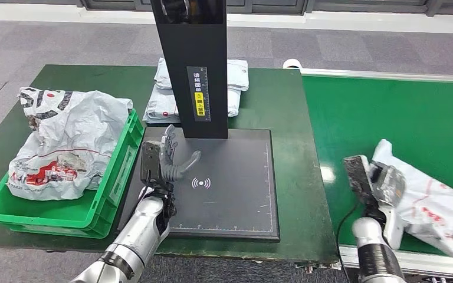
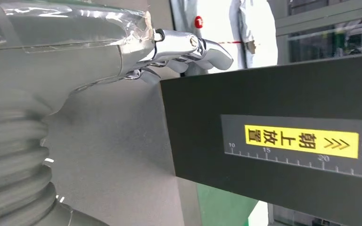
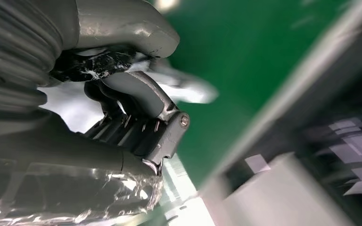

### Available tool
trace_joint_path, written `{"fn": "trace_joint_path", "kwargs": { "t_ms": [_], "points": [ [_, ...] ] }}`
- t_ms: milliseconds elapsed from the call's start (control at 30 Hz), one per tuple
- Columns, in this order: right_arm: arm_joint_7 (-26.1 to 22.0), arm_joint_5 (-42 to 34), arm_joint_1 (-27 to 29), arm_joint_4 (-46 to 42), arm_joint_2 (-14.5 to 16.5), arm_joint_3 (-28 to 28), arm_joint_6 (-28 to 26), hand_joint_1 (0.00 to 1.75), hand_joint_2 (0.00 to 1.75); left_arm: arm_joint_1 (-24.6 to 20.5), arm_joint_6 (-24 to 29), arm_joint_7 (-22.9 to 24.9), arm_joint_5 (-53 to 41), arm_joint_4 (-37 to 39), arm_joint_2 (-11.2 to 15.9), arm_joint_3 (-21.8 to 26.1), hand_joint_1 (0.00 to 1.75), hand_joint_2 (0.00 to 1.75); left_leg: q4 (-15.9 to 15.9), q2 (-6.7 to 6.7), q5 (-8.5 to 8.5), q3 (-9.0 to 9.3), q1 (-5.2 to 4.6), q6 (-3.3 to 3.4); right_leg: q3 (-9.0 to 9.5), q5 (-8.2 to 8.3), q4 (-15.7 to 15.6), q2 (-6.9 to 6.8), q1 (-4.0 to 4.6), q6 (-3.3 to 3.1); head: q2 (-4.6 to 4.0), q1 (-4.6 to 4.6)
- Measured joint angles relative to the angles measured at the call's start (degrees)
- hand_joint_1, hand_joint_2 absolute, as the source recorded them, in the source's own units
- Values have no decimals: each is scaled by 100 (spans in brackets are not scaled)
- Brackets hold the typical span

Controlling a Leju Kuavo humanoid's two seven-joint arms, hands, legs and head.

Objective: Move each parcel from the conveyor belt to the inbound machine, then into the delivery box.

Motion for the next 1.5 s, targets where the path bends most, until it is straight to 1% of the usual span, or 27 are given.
{"fn": "trace_joint_path", "kwargs": {
  "t_ms": [100, 167, 233, 300, 400, 533, 633, 733, 867, 1000, 1067, 1133, 1200, 1267, 1367, 1500],
  "points": [
    [-7, -336, -216, -365, 278, 968, 386, 175, 175, -113, -5, -14, -64, 45, -32, 17, 0, 175, -2, -4, 6, -5, 5, -9, -3, 4, 5, -1, 3, -6, 0, 1],
    [-11, -528, -448, -411, 444, 1572, 652, 175, 175, -214, 5, -19, -72, 88, -50, 26, 0, 175, -2, -3, 9, -5, 6, -13, -6, 6, 6, -1, 4, -9, 0, 1],
    [1, -682, -673, -409, 590, 2159, 789, 175, 175, -307, 26, -30, -73, 133, -58, 27, 0, 175, -2, -6, 12, -5, 6, -14, -7, 7, 6, -2, 5, -10, 0, 0],
    [9, -825, -852, -403, 731, 2696, 858, 175, 175, -382, 50, -48, -73, 175, -61, 27, 0, 175, -2, -13, 14, -5, 7, -15, -7, 6, 6, -8, 6, -10, 0, 0],
    [-5, -1068, -1006, -387, 884, 3312, 1077, 175, 175, -467, 92, -69, -73, 222, -62, 27, 0, 175, -2, -19, 15, -8, 8, -15, -6, 6, 6, -14, 6, -10, 0, 1],
    [55, -1472, -1055, -368, 1019, 3959, 1462, 175, 175, -545, 146, -102, -34, 287, -62, 27, 0, 175, -2, -20, 14, -10, 8, -15, -7, 5, 5, -14, 5, -10, 0, 1],
    [72, -1664, -1053, -359, 1055, 4321, 1626, 175, 175, -570, 153, -126, 12, 329, -62, 27, 0, 175, -2, -22, 14, -11, 7, -15, -8, 5, 4, -15, 5, -10, 0, 1],
    [47, -1728, -1052, -342, 1058, 4536, 1665, 175, 175, -582, 153, -131, 33, 363, -62, 27, 0, 175, -1, -21, 14, -11, 7, -15, -8, 5, 4, -15, 5, -11, 0, 1],
    [18, -1742, -1052, -320, 1058, 4619, 1671, 173, 175, -586, 153, -131, 35, 391, -62, 27, 0, 175, -1, -21, 14, -10, 7, -15, -7, 6, 4, -15, 5, -11, 0, 1],
    [62, -1711, -1053, -306, 1057, 4664, 1624, 0, 175, -587, 153, -132, 38, 405, -62, 27, 0, 175, -1, -21, 14, -10, 7, -15, -8, 6, 4, -14, 6, -11, 0, 1],
    [238, -1556, -1051, -302, 1045, 4678, 1352, 0, 175, -586, 160, -141, 60, 411, -60, 27, 0, 175, -1, -22, 14, -10, 7, -15, -9, 6, 4, -15, 6, -11, 0, 1],
    [502, -1290, -1052, -293, 990, 4677, 862, 0, 87, -582, 179, -153, 96, 414, -53, 27, 0, 175, -1, -23, 14, -10, 7, -15, -9, 6, 4, -16, 5, -11, 0, 1],
    [717, -1075, -1039, -273, 865, 4637, 408, 0, 0, -564, 197, -157, 138, 409, -33, 27, 0, 175, -1, -23, 14, -11, 6, -15, -9, 6, 3, -16, 4, -11, 0, 1],
    [823, -937, -977, -256, 695, 4504, 94, 0, 0, -519, 205, -156, 192, 392, 4, 27, 0, 175, 1, -24, 14, -11, 5, -15, -8, 6, 2, -17, 2, -10, 0, 1],
    [907, -730, -780, -252, 435, 4139, -295, 0, 0, -432, 208, -156, 262, 353, 73, 27, 0, 175, 4, -28, 12, -12, 3, -13, -7, 6, 0, -21, 1, -10, 0, 1],
    [1016, -415, -473, -252, 204, 3569, -566, 0, 0, -350, 209, -143, 330, 310, 135, 27, 0, 175, 4, -28, 10, -13, 3, -12, -8, 6, 0, -20, 1, -10, 0, 1]
  ]
}}
